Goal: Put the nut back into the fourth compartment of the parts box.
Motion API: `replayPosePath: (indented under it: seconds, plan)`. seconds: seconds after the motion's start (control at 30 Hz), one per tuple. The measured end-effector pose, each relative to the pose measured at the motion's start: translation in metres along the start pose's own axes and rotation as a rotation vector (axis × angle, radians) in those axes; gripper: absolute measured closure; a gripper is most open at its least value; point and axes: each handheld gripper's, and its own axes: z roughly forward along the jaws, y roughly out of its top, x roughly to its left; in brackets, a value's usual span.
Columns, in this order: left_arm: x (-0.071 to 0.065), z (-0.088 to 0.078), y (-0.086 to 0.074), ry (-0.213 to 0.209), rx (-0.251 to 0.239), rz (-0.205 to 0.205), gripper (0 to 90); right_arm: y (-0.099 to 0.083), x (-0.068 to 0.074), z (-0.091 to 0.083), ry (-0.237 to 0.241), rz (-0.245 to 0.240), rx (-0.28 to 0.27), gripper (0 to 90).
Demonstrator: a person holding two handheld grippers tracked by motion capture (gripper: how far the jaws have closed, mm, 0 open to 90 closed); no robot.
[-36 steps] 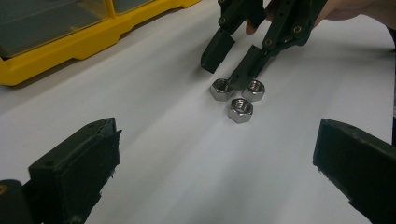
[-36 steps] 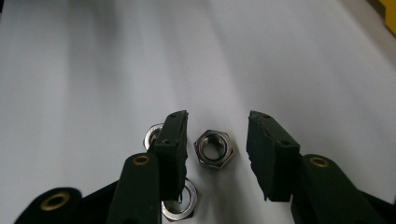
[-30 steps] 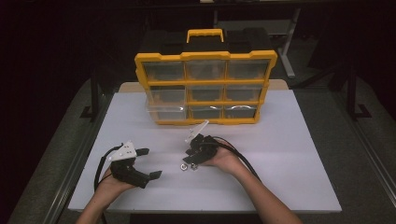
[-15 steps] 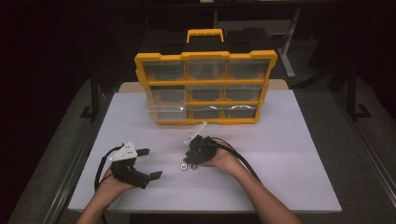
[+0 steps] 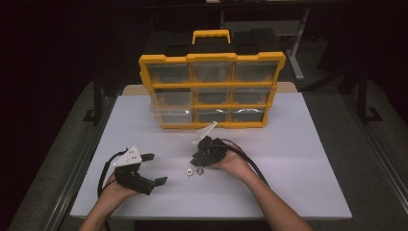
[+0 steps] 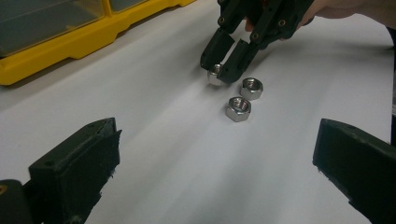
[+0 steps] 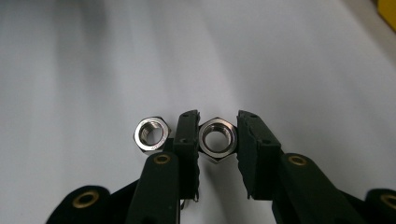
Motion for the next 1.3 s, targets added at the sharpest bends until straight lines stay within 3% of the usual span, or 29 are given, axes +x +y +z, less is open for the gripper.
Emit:
replayPosePath:
  seconds: [0.07, 0.1, 0.47, 0.7, 0.8, 0.83, 0.93, 0.97, 1.07, 1.2, 1.23, 1.3]
  plan:
    - [0.0, 0.0, 0.0, -0.001, -0.001, 0.003, 0.7, 0.001, 0.0, -0.004, -0.009, 0.004, 0.002, 69.4]
    - [0.0, 0.0, 0.0, -0.001, 0.0, 0.004, 0.7, 0.001, 0.001, -0.006, -0.003, 0.03, 0.006, 69.3]
    - [0.0, -0.001, -0.001, -0.003, 0.003, 0.009, 0.7, 0.003, -0.003, -0.025, -0.012, 0.065, -0.004, 69.3]
    - [0.0, -0.001, -0.001, -0.004, 0.001, 0.003, 0.7, 0.01, -0.005, -0.04, -0.011, 0.08, -0.033, 69.4]
    - [0.0, -0.001, -0.001, -0.005, 0.004, 0.003, 0.7, 0.013, -0.008, -0.044, -0.014, 0.065, -0.047, 69.4]
    - [0.0, -0.001, -0.001, -0.005, 0.006, 0.003, 0.7, 0.014, -0.006, -0.046, -0.003, 0.094, -0.046, 69.4]
    - [0.0, -0.002, 0.0, -0.006, 0.008, 0.004, 0.7, 0.017, -0.01, -0.049, -0.021, 0.063, -0.054, 69.4]
    - [0.0, -0.001, 0.0, -0.006, 0.006, 0.002, 0.7, 0.018, -0.008, -0.052, -0.012, 0.089, -0.056, 69.4]
    - [0.0, -0.001, 0.0, -0.004, -0.003, -0.004, 0.7, 0.022, -0.012, -0.058, -0.021, 0.075, -0.066, 69.4]
    - [0.001, -0.001, 0.0, -0.003, -0.006, 0.006, 0.7, 0.027, -0.014, -0.066, -0.022, 0.085, -0.072, 69.4]
    - [0.001, -0.001, 0.0, -0.004, -0.013, 0.0, 0.7, 0.029, -0.013, -0.068, -0.016, 0.107, -0.073, 69.5]
    - [0.001, -0.001, 0.0, -0.005, -0.013, 0.0, 0.7, 0.031, -0.017, -0.072, -0.031, 0.074, -0.084, 69.5]
